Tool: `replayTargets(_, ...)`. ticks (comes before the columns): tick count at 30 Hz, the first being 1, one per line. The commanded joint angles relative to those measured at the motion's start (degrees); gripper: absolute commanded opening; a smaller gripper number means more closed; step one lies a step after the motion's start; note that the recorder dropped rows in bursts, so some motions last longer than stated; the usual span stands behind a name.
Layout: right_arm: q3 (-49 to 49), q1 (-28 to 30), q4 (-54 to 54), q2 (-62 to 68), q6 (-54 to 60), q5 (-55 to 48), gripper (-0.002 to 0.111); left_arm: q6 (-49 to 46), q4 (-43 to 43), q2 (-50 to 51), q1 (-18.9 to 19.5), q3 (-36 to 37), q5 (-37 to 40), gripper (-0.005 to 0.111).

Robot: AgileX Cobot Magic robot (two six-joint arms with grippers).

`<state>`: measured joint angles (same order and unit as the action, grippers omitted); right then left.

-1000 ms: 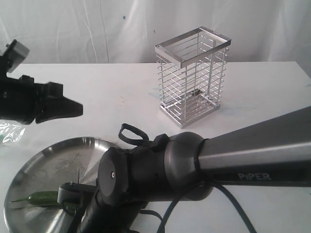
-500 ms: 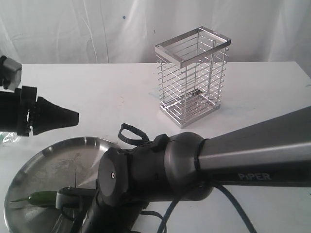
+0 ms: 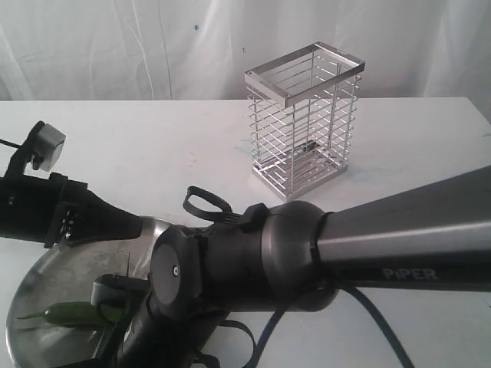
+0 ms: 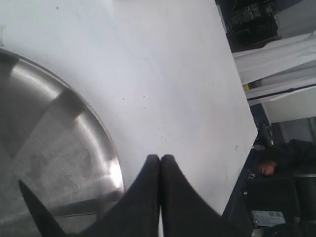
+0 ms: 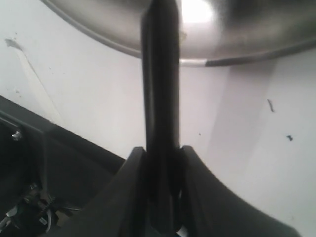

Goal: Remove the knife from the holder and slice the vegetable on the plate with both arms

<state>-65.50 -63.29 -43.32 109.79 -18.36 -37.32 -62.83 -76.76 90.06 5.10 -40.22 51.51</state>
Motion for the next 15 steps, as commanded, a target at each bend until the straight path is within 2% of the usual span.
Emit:
replayTargets(1, -0.41, -0.06, 0.86, -0.38, -1.34, 0.85, 0.004, -0.01, 0.71, -0.06, -0.82, 0.35, -0.90, 0.000)
replayTargets(11, -0.41, -0.06, 2.63, -0.36, -3.22, 0.15, 0.004, -0.18, 0.36, 0.88, -1.02, 4.34, -5.40, 0.000)
replayTargets(15, -0.41, -0.06, 2.63, -0.36, -3.22, 0.15, 0.004, -0.69, 0.75, 1.39, -3.15, 4.38, -5.50, 0.000)
